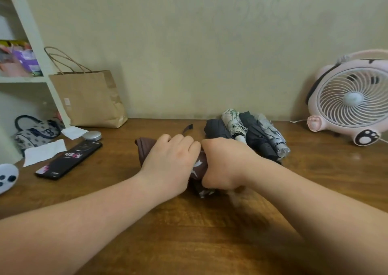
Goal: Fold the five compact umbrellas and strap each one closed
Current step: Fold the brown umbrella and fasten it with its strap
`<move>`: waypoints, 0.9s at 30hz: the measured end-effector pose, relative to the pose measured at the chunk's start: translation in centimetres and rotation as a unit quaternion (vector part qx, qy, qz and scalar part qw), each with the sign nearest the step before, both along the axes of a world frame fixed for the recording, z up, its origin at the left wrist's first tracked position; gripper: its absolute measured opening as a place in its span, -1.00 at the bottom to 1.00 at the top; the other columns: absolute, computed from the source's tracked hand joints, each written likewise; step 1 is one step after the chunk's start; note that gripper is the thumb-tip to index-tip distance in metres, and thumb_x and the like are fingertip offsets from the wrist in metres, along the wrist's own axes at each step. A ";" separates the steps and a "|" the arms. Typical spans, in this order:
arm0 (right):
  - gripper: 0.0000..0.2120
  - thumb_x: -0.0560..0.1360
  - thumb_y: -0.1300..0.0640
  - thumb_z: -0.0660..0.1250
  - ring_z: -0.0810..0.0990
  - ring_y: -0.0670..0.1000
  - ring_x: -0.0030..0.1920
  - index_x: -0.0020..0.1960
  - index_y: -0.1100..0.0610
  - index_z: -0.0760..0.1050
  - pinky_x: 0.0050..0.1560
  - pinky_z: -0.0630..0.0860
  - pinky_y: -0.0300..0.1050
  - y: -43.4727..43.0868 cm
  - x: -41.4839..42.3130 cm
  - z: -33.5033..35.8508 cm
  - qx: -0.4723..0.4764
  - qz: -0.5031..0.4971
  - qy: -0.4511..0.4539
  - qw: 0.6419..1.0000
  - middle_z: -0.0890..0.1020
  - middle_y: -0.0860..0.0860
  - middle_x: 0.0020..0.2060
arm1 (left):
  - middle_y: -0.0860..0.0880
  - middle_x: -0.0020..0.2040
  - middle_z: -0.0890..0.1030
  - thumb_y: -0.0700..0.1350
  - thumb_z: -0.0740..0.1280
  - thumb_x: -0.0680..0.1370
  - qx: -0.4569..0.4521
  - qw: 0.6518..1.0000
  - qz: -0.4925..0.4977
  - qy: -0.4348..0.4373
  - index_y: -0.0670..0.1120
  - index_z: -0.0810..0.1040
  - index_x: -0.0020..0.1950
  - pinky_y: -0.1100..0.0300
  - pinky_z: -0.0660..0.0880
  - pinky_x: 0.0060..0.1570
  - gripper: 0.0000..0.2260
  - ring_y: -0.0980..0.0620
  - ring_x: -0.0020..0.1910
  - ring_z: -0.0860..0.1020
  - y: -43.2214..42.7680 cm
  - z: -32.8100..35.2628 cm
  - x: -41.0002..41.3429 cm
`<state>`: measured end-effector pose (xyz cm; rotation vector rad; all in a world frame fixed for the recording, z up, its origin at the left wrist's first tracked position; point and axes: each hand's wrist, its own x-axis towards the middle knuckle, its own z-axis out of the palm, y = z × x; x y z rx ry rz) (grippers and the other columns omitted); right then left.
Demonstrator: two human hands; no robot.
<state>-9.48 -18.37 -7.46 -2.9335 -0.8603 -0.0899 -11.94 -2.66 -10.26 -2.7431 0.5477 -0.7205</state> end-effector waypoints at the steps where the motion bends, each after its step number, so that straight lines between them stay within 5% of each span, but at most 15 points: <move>1: -0.74 0.33 -0.09 0.41 0.60 0.03 -0.23 -0.09 -0.01 0.43 -0.18 0.63 0.01 0.2 0.0 0.3 -0.001 0.001 0.002 1.000 0.58 -0.06 -0.22 | 0.02 0.11 0.57 -0.01 0.40 0.52 -0.007 1.000 0.002 0.008 0.01 0.46 0.27 0.10 0.50 0.02 -0.66 0.00 0.06 0.53 -0.1 0.2 0.2; 4: -0.61 0.31 -0.10 0.46 0.61 0.06 -0.05 0.05 -0.05 0.40 -0.07 0.61 0.01 -0.4 0.5 1.7 0.013 0.015 -0.033 0.999 0.59 -0.08 -0.07 | 0.05 0.00 0.59 -0.03 0.42 0.52 -0.047 0.998 0.034 0.039 0.05 0.46 0.16 0.12 0.56 -0.12 -0.75 0.00 -0.08 0.57 0.1 1.7 1.0; 6: -0.45 0.35 -0.12 0.49 0.55 0.05 0.18 0.27 -0.05 0.42 0.16 0.54 0.03 -2.4 0.6 3.2 0.104 0.054 -0.126 0.985 0.56 -0.05 0.14 | 0.03 -0.07 0.59 -0.04 0.42 0.47 -0.095 0.994 0.054 0.030 0.07 0.43 0.01 0.07 0.54 -0.17 -0.80 -0.08 -0.10 0.58 1.0 3.4 1.9; 9: -0.54 0.47 0.06 0.52 0.56 0.12 0.17 0.27 0.22 0.49 0.24 0.50 0.04 -6.6 0.3 3.5 0.372 0.085 -0.360 0.851 0.58 0.11 0.14 | 0.07 -0.24 0.51 -0.08 0.37 0.44 -0.194 0.978 0.071 0.033 0.04 0.36 -0.21 0.13 0.37 -0.27 -0.82 -0.14 -0.18 0.54 2.9 4.9 3.1; 11: -0.64 0.48 0.12 0.51 0.58 0.11 -0.02 0.18 0.22 0.49 0.03 0.54 0.09 -8.5 0.5 1.3 0.457 0.025 -0.368 0.809 0.57 0.07 -0.01 | 0.06 -0.28 0.50 -0.08 0.37 0.40 -0.220 0.972 0.074 0.028 0.03 0.38 -0.23 0.14 0.33 -0.29 -0.84 -0.13 -0.23 0.51 3.8 5.6 3.7; 14: -0.53 0.37 -0.23 0.48 0.52 -0.09 -0.11 0.14 -0.02 0.47 -0.08 0.47 -0.09 -9.0 1.3 -2.6 0.319 -0.027 -0.146 0.936 0.52 -0.16 -0.10 | 0.04 -0.25 0.53 -0.09 0.37 0.37 -0.199 0.977 0.080 0.020 0.02 0.43 -0.18 0.14 0.32 -0.34 -0.87 -0.12 -0.23 0.52 4.2 6.6 3.9; 17: -0.57 0.36 -0.38 0.39 0.49 -0.08 -0.12 0.06 -0.18 0.36 -0.17 0.40 -0.14 -8.5 2.2 -4.9 0.083 -0.036 -0.040 0.995 0.47 -0.20 -0.16 | 0.05 -0.25 0.52 -0.07 0.37 0.36 -0.158 0.984 0.084 0.009 0.03 0.42 -0.17 0.13 0.31 -0.36 -0.85 -0.11 -0.24 0.50 4.3 7.1 3.7; 19: -0.58 0.43 -0.31 0.41 0.53 -0.01 -0.11 0.07 -0.16 0.29 -0.20 0.43 -0.07 -8.1 2.7 -5.0 0.009 -0.053 -0.022 0.998 0.50 -0.14 -0.15 | 0.05 -0.26 0.52 -0.07 0.37 0.36 -0.147 0.986 0.084 0.015 0.02 0.41 -0.17 0.13 0.33 -0.34 -0.85 -0.10 -0.25 0.51 4.4 7.3 3.2; 23: -0.61 0.53 -0.17 0.41 0.63 -0.02 -0.10 0.26 -0.12 0.36 -0.07 0.55 -0.02 -8.3 4.9 -4.5 0.013 -0.081 -0.014 0.997 0.58 -0.14 -0.09 | 0.06 -0.27 0.52 -0.07 0.38 0.36 -0.124 0.986 0.102 0.045 0.03 0.42 -0.18 0.13 0.35 -0.36 -0.86 -0.05 -0.27 0.50 4.4 7.5 1.7; 27: -0.83 0.54 0.07 0.42 0.63 -0.01 -0.14 -0.02 -0.13 0.45 -0.25 0.43 -0.19 -8.9 5.3 -2.7 0.249 -0.145 -0.039 0.957 0.59 -0.16 -0.24 | 0.10 -0.27 0.45 -0.04 0.36 0.38 -0.077 0.984 0.131 0.095 0.06 0.37 -0.20 0.13 0.36 -0.34 -0.84 0.00 -0.29 0.44 3.6 6.7 0.0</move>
